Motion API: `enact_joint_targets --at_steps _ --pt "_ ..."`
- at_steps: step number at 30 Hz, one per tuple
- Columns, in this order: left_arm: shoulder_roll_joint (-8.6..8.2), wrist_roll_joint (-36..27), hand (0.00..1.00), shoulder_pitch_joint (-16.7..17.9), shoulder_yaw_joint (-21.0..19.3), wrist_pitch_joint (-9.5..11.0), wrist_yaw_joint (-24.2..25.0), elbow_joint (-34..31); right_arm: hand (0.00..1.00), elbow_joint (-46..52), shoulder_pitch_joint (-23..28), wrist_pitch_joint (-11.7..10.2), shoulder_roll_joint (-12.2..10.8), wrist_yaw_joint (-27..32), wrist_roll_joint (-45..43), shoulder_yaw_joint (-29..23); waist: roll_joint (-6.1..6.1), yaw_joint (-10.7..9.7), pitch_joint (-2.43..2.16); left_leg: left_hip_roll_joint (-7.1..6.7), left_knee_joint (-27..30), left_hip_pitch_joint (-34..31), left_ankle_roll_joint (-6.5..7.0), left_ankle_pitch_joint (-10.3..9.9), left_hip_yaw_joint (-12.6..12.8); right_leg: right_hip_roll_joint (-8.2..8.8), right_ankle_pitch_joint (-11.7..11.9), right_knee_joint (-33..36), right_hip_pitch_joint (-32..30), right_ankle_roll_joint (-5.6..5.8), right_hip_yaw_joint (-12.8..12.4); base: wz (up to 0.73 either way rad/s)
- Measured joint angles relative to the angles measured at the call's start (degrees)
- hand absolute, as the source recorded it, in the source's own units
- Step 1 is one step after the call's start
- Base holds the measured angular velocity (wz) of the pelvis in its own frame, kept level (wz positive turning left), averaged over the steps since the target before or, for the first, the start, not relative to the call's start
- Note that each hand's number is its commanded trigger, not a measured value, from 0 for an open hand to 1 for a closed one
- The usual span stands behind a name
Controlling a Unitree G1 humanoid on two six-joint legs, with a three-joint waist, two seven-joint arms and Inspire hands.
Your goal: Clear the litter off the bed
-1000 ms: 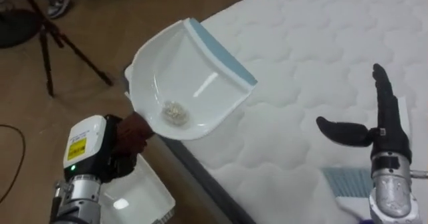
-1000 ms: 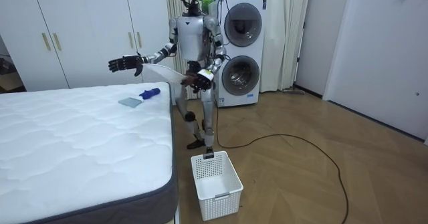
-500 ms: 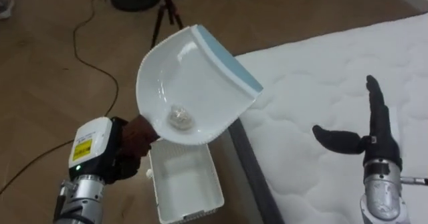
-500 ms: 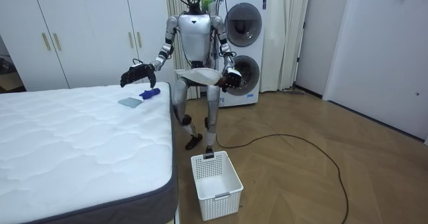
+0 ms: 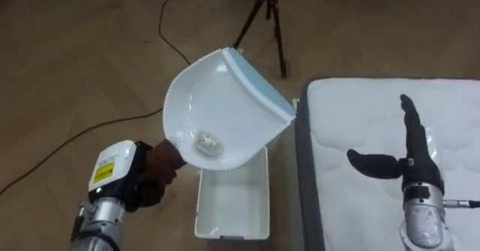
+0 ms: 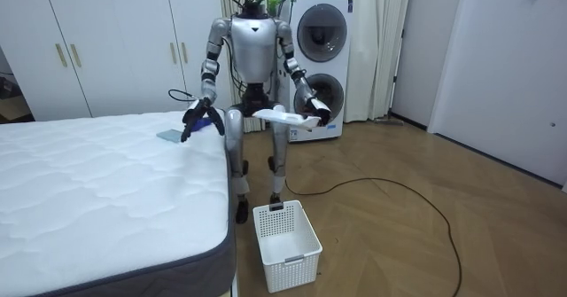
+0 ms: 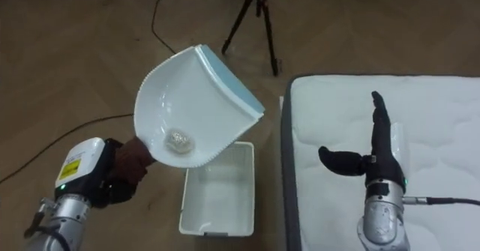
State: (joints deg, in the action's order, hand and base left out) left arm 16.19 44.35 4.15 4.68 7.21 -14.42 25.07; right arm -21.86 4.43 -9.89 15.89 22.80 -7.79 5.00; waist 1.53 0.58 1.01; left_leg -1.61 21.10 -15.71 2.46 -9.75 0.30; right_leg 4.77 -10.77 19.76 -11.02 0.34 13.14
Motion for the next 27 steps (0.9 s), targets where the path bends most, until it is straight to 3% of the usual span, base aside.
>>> enact_joint_targets --at_steps 7,10,14,20,25,27 --pt "2.50 0.2 1.00 -2.5 0.0 -0.2 0.0 4.7 0.00 -5.2 -2.4 -0.1 0.0 -0.1 -2.0 1.0 -0.45 0.1 0.27 0.10 1.2 -3.9 0.61 -0.4 1.0 0.21 -0.1 0.1 -2.8 0.20 0.5 0.11" --pt "4.21 0.1 1.00 -3.7 0.0 -0.3 0.0 7.2 0.00 -6.7 -3.4 -0.1 0.1 -0.2 -2.2 1.0 -1.15 0.1 0.65 0.39 2.4 -6.3 0.86 -0.6 1.6 0.21 -0.1 1.2 -5.2 0.25 0.3 0.00" --pt "6.18 0.1 1.00 -6.9 2.4 -0.8 0.1 11.3 0.00 -8.2 -4.1 -0.1 0.4 -0.4 -2.2 1.5 -2.76 -0.5 1.35 -0.36 4.8 -9.1 1.38 -0.9 1.0 1.26 -1.5 5.5 -8.5 0.85 -0.5 0.08" --pt "8.64 0.4 1.00 -8.8 3.2 -1.2 1.4 12.8 0.00 -8.9 -4.2 0.0 0.5 -1.8 -4.2 2.9 -4.43 -2.5 1.18 -1.18 7.3 -13.1 1.80 -1.1 1.8 2.97 -3.1 11.2 -14.1 1.01 -1.2 0.00" --pt "12.66 1.7 1.00 -10.9 6.9 -3.0 2.7 12.8 0.00 -8.9 -4.3 0.0 1.9 -1.9 -5.4 3.8 -5.93 -3.9 1.17 -1.46 8.8 -15.9 2.20 -0.9 3.2 3.89 -3.5 14.7 -18.1 0.96 -2.5 -0.09" --pt "15.20 4.1 1.00 -12.1 7.6 -3.3 4.1 12.9 0.00 -8.8 -4.5 0.0 2.7 -2.1 -7.3 3.8 -7.21 -5.4 1.10 -1.97 9.8 -17.0 2.43 -0.8 3.8 4.46 -4.2 16.7 -19.9 1.17 -3.5 -0.02"
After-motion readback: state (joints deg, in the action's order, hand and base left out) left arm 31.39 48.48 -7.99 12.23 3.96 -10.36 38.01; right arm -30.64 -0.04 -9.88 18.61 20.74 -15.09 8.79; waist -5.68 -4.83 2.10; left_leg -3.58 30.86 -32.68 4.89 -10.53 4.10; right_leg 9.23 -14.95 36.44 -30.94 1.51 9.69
